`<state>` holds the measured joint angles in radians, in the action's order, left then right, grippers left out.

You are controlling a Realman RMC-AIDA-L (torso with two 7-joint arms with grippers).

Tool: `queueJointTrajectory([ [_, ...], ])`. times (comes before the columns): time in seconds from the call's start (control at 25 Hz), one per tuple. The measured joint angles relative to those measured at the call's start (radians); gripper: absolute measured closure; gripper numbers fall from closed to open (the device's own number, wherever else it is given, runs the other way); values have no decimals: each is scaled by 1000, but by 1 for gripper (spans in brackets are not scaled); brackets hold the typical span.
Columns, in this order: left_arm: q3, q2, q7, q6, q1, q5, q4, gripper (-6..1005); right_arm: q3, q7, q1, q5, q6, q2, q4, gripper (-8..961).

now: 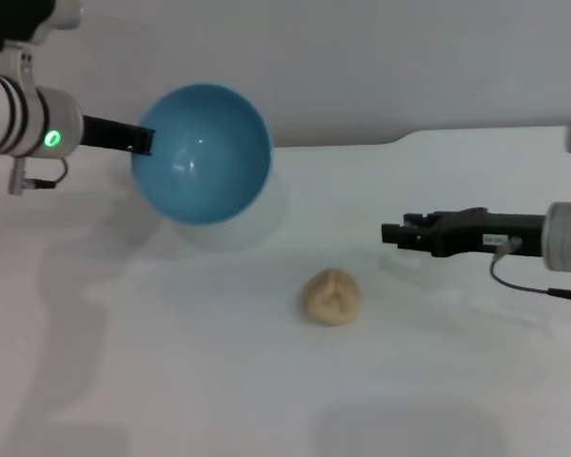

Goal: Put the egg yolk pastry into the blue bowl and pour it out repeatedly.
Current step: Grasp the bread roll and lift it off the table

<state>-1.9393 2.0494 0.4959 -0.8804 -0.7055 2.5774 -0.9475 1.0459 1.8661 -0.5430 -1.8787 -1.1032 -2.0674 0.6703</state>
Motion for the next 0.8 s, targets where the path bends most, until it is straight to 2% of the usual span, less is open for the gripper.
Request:
queueJointTrajectory([
  [0.12, -22, -1, -87, -117, 0, 99, -79, 999, 38, 34, -29, -41, 38, -1, 0, 495],
  [0.16, -22, -1, -87, -117, 0, 99, -79, 999, 55, 40, -38, -45, 50, -1, 1, 495],
  [0.2, -39, -2, -108, -205, -2, 139, -131, 999, 77, 46, -48, -47, 63, -1, 1, 495],
  [0.4, -46, -2, -107, -321, -6, 155, -168, 999, 168, 110, -96, -55, 164, -1, -5, 495],
  [0.6, -43, -1, -108, -372, -4, 158, -170, 1000, 260, 187, -152, -83, 194, -1, -23, 495],
  [0.8, -42, 0, -112, -388, -1, 159, -171, 1000, 305, 239, -167, -109, 196, -4, -26, 494],
])
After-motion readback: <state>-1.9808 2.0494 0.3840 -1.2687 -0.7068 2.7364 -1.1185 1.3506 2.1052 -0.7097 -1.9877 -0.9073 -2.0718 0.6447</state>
